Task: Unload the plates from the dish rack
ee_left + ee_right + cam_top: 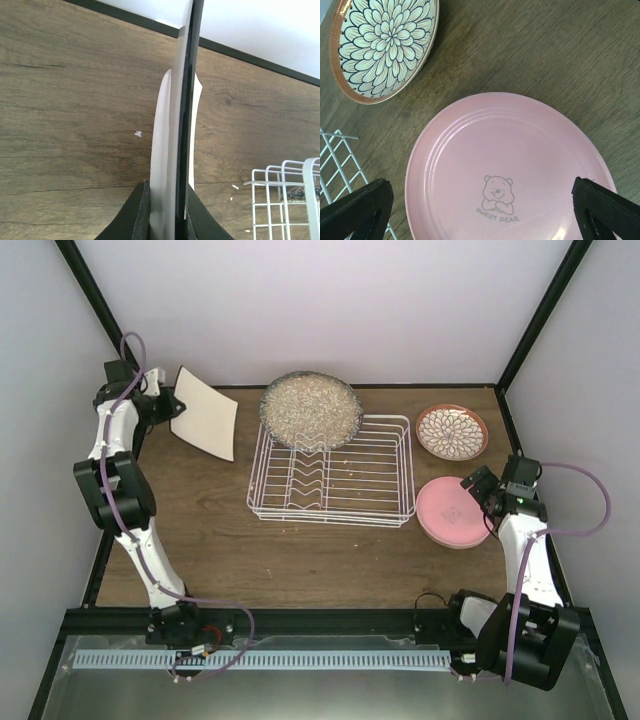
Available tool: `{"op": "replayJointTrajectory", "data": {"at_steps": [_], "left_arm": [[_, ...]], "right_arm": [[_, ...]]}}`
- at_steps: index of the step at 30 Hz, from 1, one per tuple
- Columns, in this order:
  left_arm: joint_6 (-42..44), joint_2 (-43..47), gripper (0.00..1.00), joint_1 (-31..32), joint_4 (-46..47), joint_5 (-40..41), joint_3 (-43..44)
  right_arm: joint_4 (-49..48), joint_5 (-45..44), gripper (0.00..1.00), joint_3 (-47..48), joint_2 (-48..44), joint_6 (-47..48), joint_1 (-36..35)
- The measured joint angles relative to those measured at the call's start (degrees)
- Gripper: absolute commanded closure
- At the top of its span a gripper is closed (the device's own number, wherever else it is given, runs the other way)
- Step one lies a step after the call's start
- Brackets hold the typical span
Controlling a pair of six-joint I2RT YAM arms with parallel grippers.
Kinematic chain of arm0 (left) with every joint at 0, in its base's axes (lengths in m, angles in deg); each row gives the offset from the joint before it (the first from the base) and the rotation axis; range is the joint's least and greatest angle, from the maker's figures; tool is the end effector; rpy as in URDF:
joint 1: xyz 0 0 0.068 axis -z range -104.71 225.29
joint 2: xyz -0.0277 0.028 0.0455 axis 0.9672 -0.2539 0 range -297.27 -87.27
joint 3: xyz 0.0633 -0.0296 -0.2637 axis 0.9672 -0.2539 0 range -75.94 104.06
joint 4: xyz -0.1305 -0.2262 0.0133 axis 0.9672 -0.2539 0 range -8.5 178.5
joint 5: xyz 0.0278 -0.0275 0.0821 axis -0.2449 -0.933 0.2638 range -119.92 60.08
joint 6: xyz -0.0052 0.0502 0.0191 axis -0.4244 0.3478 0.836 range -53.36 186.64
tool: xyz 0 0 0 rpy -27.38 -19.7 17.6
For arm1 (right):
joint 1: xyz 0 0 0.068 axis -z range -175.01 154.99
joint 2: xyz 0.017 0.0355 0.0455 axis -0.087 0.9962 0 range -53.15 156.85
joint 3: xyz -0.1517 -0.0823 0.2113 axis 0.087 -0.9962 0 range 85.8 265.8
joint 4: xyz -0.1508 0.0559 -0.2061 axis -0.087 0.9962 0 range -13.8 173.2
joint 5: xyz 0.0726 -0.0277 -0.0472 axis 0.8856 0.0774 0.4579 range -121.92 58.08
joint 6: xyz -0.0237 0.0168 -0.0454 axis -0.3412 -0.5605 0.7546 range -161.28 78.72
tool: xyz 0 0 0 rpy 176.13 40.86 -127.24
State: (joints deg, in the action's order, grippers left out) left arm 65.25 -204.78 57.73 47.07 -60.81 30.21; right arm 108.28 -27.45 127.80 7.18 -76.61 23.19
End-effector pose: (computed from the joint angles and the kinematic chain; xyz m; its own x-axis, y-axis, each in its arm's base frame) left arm 0.4415 0.1206 0.2749 -0.7601 -0.2624 -0.5945 0.0185 0.9057 -0.4234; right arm 0.2009 -0.0632 0.2385 -0.4444 0.7530 -0.4853 0.6389 0.6462 0.4175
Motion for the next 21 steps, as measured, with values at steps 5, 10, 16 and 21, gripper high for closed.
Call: {"op": "replayJointTrajectory", "data": {"at_steps": [5, 10, 16, 21], "left_arm": [[0.11, -2.19, 0.94, 0.55, 0.26, 0.52, -0.02], [-0.37, -3.58, 0.87, 0.98, 0.76, -0.50, -0.02], [0.20, -3.93, 0.77, 1.20, 0.90, 0.02, -0.02], [1.22, -4.96, 0.73, 1.16, 1.33, 2.10, -1.25]], "right_arm": [[0.00, -0.02, 0.00, 0.00, -0.02, 0.07, 0.00], [0.02, -0.02, 0.00, 0.00, -0.02, 0.31, 0.00], [0.02, 0.00, 0.00, 0.00, -0.07, 0.42, 0.00], [0.04, -0.02, 0.00, 0.00, -0.28, 0.42, 0.00]]}}
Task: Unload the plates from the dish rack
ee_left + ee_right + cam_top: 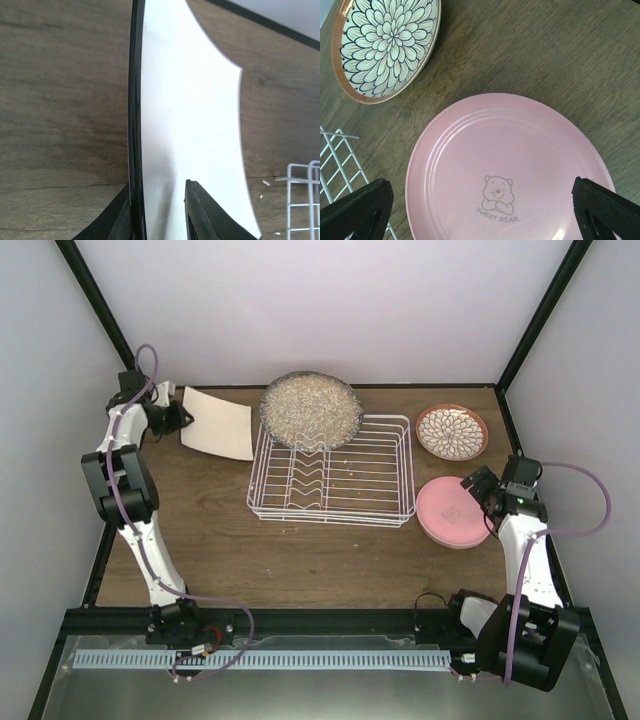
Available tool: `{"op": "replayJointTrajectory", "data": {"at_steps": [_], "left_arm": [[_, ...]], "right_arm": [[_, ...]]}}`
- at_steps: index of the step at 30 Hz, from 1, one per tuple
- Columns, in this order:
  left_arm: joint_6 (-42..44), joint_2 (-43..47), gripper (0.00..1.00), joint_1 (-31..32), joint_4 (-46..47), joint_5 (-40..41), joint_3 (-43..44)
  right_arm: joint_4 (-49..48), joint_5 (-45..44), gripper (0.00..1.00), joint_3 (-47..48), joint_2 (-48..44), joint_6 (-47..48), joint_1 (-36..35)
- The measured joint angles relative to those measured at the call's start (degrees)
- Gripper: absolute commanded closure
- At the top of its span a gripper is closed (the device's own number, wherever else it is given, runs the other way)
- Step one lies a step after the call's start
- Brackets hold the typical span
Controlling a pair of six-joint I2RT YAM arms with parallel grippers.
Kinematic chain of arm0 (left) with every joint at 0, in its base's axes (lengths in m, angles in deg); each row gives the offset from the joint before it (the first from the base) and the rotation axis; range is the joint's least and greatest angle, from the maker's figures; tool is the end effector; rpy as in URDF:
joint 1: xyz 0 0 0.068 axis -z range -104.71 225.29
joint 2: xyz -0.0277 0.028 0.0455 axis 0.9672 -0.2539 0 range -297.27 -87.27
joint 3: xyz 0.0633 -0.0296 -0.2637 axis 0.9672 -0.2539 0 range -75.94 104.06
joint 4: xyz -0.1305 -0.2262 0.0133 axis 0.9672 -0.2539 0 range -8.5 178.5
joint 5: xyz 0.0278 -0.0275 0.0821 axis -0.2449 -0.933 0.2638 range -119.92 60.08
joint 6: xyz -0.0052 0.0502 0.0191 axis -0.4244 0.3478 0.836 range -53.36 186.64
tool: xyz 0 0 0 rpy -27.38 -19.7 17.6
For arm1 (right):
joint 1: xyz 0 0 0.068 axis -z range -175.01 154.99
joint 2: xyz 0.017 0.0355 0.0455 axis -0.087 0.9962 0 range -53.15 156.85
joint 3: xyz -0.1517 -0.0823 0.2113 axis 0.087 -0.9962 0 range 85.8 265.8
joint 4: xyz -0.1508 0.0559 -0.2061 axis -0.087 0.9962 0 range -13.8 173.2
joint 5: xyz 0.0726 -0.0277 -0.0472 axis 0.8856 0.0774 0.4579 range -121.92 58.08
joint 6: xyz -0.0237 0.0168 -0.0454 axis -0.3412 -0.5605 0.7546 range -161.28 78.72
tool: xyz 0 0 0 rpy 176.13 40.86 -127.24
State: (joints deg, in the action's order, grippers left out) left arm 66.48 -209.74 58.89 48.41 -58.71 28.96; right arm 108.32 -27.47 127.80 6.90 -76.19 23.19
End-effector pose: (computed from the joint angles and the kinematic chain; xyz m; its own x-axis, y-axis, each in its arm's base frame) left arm 0.4555 0.1163 0.2306 -0.8106 -0.2412 -0.5336 -0.0027 0.9128 -0.4084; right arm 0.2003 -0.0630 0.2394 -0.4470 0.7476 -0.4912 0.6342 0.6522 0.4153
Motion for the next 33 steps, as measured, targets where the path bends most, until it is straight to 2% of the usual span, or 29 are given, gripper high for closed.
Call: {"op": "replayJointTrajectory", "data": {"at_steps": [15, 17, 21, 23, 27, 33], "left_arm": [[1.68, -3.23, 0.70, -0.04, 2.27, 1.75, -2.27], [1.73, -3.87, 0.64, -0.04, 2.47, 1.75, -2.27], [1.79, -4.35, 0.45, -0.04, 2.62, 1.70, -2.36], [1.81, -4.33, 0.39, -0.04, 3.08, 1.55, -2.49], [0.87, -3.28, 0.24, -0.07, 3.76, 0.68, -5.60], [-2.16, 2.97, 0.17, -0.04, 3.39, -1.31, -12.70]], "right_arm": [[1.42, -0.07, 0.00, 0.81, -0.66, 0.68, 0.00], [1.95, -0.11, 0.00, 1.27, -0.66, 0.70, 0.00], [2.21, -0.26, 0.00, 1.90, -0.70, 0.85, 0.00], [2.34, -0.37, 0.00, 1.92, -0.76, 0.85, 0.00], [2.56, -0.52, 0.00, 1.92, -0.76, 0.83, 0.00], [2.56, -0.76, 0.00, 1.92, -0.85, 0.79, 0.00]]}}
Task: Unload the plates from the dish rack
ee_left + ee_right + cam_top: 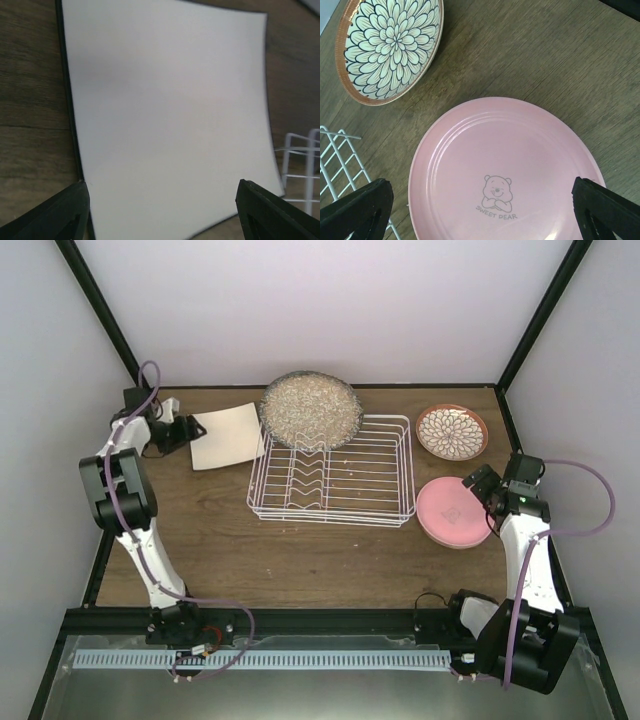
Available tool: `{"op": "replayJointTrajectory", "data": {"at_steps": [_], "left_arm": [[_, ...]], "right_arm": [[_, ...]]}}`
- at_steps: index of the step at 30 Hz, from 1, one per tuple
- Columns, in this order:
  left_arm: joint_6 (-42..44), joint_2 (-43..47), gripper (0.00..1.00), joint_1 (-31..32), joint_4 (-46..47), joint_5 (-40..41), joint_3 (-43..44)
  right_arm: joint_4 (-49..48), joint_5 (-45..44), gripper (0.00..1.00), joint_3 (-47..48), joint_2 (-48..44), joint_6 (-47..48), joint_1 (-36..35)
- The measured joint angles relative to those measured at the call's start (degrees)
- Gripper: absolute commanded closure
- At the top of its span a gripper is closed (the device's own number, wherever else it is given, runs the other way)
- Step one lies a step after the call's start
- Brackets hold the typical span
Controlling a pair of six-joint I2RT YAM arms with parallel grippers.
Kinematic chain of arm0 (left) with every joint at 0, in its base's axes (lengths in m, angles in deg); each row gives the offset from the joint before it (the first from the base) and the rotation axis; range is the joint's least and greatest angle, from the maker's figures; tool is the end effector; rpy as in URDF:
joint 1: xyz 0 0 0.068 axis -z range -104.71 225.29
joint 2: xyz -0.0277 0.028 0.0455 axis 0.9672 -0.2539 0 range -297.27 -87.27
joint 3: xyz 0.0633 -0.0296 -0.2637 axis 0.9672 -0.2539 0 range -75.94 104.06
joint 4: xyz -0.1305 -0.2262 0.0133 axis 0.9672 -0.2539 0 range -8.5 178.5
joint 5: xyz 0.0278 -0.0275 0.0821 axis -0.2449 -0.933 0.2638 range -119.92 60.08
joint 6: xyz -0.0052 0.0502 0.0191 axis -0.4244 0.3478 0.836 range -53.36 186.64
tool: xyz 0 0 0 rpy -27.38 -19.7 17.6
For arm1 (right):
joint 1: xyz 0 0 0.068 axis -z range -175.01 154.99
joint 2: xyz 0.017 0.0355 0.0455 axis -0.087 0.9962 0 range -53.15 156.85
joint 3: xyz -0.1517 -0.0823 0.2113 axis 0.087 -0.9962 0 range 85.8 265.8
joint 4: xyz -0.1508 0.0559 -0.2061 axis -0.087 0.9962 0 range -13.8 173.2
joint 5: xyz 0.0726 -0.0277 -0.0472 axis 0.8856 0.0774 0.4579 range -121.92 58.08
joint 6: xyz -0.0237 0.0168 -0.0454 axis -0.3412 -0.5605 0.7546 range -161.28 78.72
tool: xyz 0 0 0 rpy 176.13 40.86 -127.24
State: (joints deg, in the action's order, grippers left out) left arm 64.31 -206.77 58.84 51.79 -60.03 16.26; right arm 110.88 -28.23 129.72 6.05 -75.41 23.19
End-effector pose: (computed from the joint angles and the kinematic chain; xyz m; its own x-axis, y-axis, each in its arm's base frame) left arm 0.4282 0.1079 0.1900 -0.8600 -0.2906 -0.4194 -0.0693 0.8808 -0.4684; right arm 0.1978 -0.0627 0.2498 -0.4492 0.7370 -0.5050 0.6335 0.6613 0.4017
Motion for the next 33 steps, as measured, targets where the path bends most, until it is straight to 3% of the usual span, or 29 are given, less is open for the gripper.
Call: {"op": "replayJointTrajectory", "data": {"at_steps": [9, 13, 18, 21, 26, 33], "left_arm": [[-4.31, 13.86, 0.17, 0.74, -0.22, -2.91, -13.92], [-3.93, 16.04, 0.15, 2.73, -0.57, -3.41, -14.56], [-0.61, 16.98, 0.01, 7.63, 3.37, -7.74, -1.31], [2.01, 14.88, 0.00, 9.84, 8.07, -12.59, 10.73], [7.78, 4.07, 0.00, 12.48, 11.41, -23.28, 29.99], [16.17, -7.28, 0.01, 14.58, 8.79, -32.41, 34.05]], "right_arm": [[-0.28, -0.33, 0.00, 0.00, 0.22, -0.28, 0.00], [-0.61, -0.28, 0.00, -0.02, 0.79, -0.39, 0.00], [-1.29, -0.07, 0.00, -0.02, 1.95, -0.24, 0.00], [-1.81, 0.26, 0.00, -0.02, 2.12, 0.22, 0.00], [-1.95, 0.61, 0.00, -0.02, 1.79, 1.81, 0.00], [-1.60, 1.07, 0.00, -0.02, -1.07, 3.76, 0.00]]}}
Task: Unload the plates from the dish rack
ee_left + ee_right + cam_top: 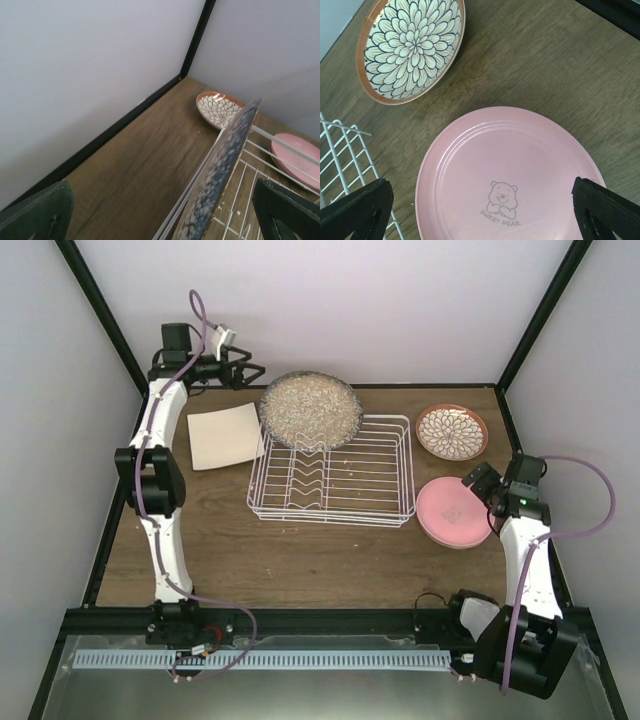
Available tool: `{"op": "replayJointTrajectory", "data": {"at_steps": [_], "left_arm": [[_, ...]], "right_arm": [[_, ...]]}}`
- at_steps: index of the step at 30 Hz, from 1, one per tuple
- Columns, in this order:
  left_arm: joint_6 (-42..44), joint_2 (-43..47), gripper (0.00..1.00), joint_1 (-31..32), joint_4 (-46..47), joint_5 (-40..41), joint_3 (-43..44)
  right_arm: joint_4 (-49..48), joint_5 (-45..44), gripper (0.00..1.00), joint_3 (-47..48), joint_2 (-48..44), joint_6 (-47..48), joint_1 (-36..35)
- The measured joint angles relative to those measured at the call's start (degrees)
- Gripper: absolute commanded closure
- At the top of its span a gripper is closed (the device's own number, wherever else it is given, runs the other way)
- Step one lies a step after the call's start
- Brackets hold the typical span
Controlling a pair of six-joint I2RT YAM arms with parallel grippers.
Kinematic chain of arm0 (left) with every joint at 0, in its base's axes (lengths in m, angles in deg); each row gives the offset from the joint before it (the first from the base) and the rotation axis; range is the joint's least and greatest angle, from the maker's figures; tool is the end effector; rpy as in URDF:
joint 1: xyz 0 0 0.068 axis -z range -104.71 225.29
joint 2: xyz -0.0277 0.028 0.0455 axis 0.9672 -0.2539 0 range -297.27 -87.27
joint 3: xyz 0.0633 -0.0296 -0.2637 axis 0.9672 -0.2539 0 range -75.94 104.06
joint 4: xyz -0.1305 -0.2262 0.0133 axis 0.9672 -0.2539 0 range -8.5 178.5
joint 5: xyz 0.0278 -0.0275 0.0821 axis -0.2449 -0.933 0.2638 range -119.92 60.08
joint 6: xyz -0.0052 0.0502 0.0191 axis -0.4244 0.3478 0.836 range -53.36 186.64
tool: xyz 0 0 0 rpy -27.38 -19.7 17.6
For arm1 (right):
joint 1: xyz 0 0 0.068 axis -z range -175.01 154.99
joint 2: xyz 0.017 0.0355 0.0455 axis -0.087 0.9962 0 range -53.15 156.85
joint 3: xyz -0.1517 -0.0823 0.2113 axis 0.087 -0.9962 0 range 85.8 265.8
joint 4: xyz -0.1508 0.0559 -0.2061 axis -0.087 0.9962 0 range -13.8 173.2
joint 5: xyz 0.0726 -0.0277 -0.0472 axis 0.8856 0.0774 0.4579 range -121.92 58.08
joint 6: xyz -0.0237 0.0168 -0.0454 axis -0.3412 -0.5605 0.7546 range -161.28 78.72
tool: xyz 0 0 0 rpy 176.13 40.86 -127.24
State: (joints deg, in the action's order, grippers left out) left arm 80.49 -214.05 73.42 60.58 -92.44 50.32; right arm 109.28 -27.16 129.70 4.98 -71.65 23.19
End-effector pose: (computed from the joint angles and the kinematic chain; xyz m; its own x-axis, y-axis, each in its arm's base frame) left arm 0.5040 -0.0151 0.3397 -0.2793 0.1014 -0.9548 0.8563 0.4763 -0.1999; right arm 0.1977 -0.0619 0.2552 -0.4721 0.6855 -0.5542 0.5755 0.7159 0.3953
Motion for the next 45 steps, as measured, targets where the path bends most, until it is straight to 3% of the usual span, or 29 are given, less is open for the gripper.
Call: {"op": "replayJointTrajectory", "data": {"at_steps": [11, 17, 26, 32, 39, 45], "left_arm": [[14.58, -1.29, 0.06, 3.87, -7.39, -0.42, -0.87], [21.70, -1.31, 0.14, 7.67, -10.58, 3.69, -3.43], [23.02, -1.97, 0.67, 9.79, -9.18, 7.43, -4.07], [21.11, 0.55, 0.95, 9.51, -1.44, 6.21, -10.29], [17.40, 8.04, 0.96, 11.91, 6.93, 9.03, -22.40], [15.21, 9.07, 0.96, 12.83, 9.84, 10.19, -24.13]], "right_arm": [[1.05, 1.29, 0.00, 0.00, -0.94, 0.87, 0.00], [1.64, 1.60, 0.00, 0.00, -0.96, 0.81, 0.00], [2.67, 1.57, 0.00, 0.00, -2.16, 0.74, 0.00], [2.78, 1.62, 0.00, -0.04, -3.63, -0.46, 0.00], [2.62, 2.01, 0.00, -0.90, -4.07, -2.05, 0.00], [2.49, 2.69, 0.00, -1.68, -4.66, -2.95, 0.00]]}}
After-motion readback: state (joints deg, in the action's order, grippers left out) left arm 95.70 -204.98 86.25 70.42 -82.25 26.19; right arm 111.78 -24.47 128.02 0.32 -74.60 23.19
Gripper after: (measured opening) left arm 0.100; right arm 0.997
